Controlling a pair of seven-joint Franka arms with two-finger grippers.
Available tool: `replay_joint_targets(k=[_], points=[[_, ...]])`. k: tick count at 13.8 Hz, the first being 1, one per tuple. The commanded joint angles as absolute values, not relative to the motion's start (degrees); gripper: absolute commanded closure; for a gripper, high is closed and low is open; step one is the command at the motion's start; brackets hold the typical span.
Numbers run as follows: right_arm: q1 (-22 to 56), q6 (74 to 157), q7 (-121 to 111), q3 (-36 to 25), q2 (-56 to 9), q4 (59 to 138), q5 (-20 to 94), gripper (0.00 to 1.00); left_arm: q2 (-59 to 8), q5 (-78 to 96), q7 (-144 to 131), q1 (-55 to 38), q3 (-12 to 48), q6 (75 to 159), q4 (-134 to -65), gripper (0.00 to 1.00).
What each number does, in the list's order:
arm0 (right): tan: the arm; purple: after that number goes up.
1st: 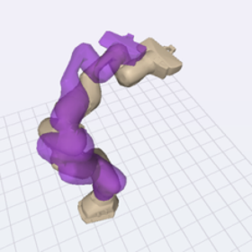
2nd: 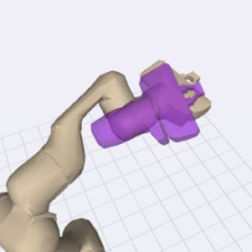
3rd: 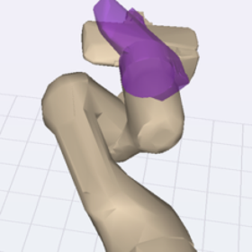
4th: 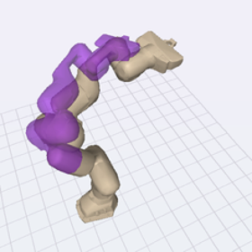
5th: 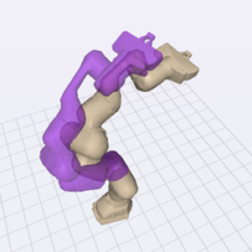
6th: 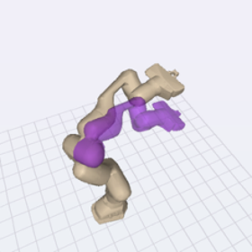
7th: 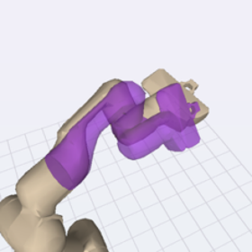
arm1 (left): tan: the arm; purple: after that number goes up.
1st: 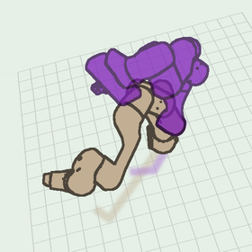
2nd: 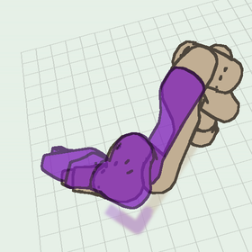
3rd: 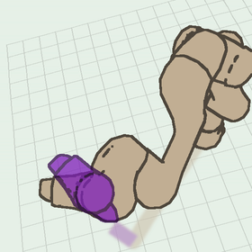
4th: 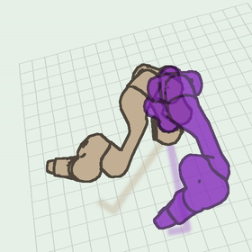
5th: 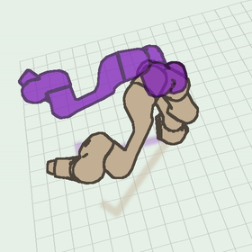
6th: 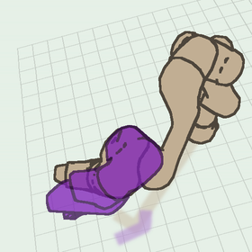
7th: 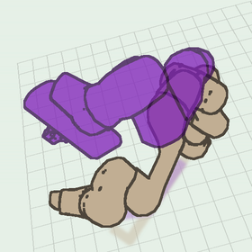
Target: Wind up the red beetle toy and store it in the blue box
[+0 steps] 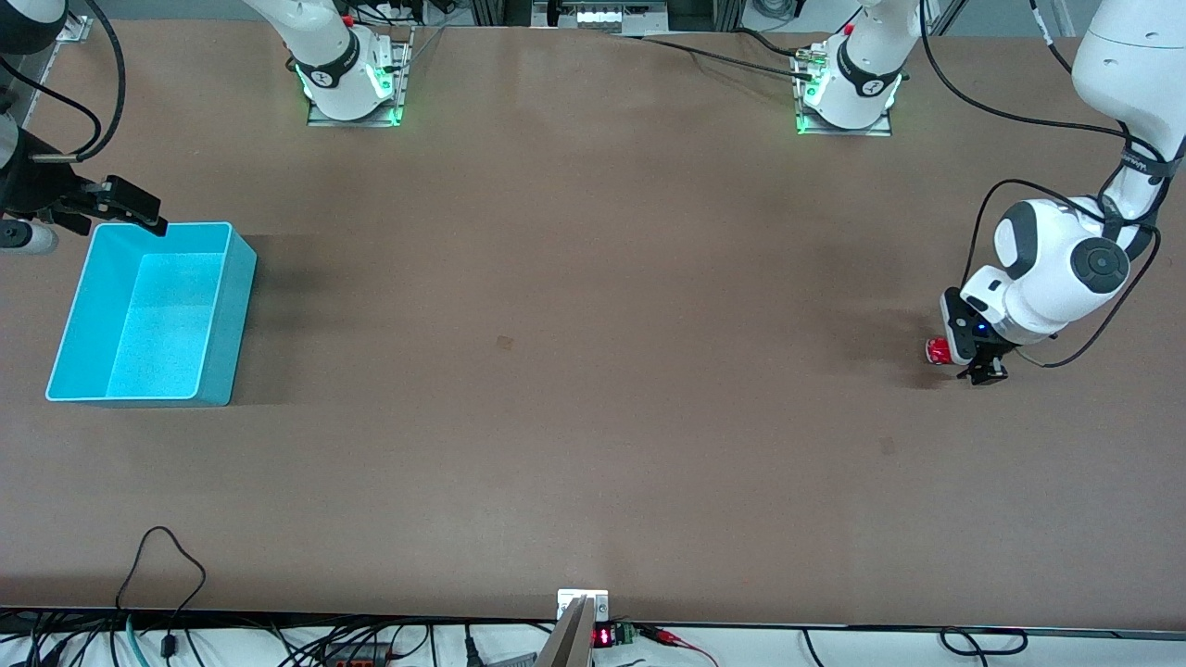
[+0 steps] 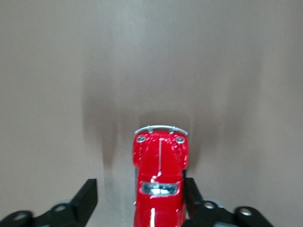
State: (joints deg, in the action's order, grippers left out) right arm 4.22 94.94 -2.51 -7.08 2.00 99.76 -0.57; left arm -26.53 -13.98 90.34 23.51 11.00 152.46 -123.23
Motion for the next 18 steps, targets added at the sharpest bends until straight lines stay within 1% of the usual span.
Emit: replay_joint_targets(k=[1,3,7,9,12,16,18], points=[[4.4,94.7,-2.1,-7.0,2.5,100.1,-1.2,0.0,-22.6,-14.8,90.4,24.6,13.2,147.3,-122.8,0.0],[4.4,94.7,-2.1,-7.0,2.5,100.1,-1.2,0.0,-20.9,-14.7,90.2,24.6,14.2,140.3,-119.4,0.0],[4.4,94.7,-2.1,-7.0,2.5,100.1,-1.3,0.0,-19.7,-14.4,84.3,24.3,17.0,122.3,-109.9,0.0],[4.4,94.7,-2.1,-7.0,2.5,100.1,-1.3,0.0,-17.9,-14.4,78.3,24.3,18.2,115.0,-107.2,0.0],[4.4,94.7,-2.1,-7.0,2.5,100.2,-1.3,0.0,-13.9,-14.4,70.1,24.3,19.9,110.1,-106.9,0.0],[4.4,94.7,-2.1,-7.0,2.4,100.2,-1.3,0.0,-8.6,-14.3,61.8,24.2,21.2,105.8,-106.8,0.0],[4.4,94.7,-2.1,-7.0,2.3,100.2,-1.3,0.0,-6.4,-13.9,56.5,24.4,23.2,104.2,-106.7,0.0]])
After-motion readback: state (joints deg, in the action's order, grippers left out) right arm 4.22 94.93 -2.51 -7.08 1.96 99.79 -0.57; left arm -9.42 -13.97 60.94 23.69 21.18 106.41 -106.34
